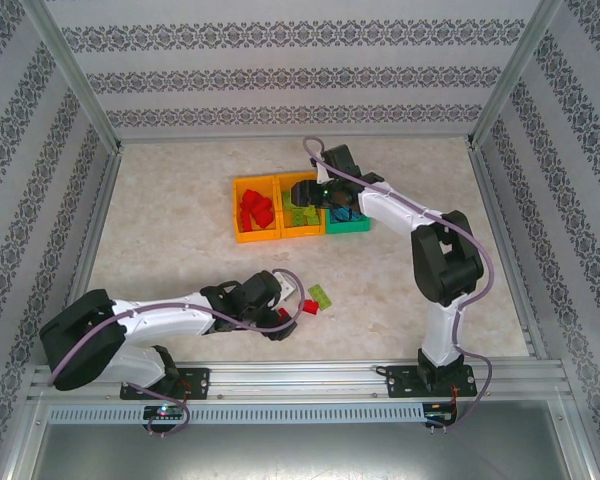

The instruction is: Sort the legos into containers by color

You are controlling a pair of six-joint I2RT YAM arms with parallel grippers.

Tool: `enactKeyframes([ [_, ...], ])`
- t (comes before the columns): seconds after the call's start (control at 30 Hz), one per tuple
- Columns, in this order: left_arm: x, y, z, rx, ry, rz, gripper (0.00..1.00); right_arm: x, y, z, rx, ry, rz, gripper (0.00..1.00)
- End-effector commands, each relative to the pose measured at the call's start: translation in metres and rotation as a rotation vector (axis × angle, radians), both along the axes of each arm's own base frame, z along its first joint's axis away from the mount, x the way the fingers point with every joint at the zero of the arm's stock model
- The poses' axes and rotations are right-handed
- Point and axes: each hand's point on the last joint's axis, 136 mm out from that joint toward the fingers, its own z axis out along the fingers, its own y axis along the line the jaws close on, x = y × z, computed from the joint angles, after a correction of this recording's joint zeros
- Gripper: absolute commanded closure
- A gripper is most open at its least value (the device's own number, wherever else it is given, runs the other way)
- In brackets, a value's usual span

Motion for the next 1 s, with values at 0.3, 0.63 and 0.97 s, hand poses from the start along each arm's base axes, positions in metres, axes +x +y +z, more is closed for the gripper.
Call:
enactKeyframes([
  [0.3,-0.003,-0.001,-0.016,0.084,0.028,-0.033,0.37,-0.013,-0.010,0.017,-0.001,-0.038,0.022,0.33],
  [0.63,0.023,0.012,0.015,0.121,-0.114,0.070,0.66,-0.031,-0.020,0.014,-0.024,-0.048,0.021,0.33],
  [0.97,0.098,0.039,0.090,0.095,-0.335,0.270,0.62,-0.079,-0.018,0.009,-0.097,-0.130,0.129,0.31],
])
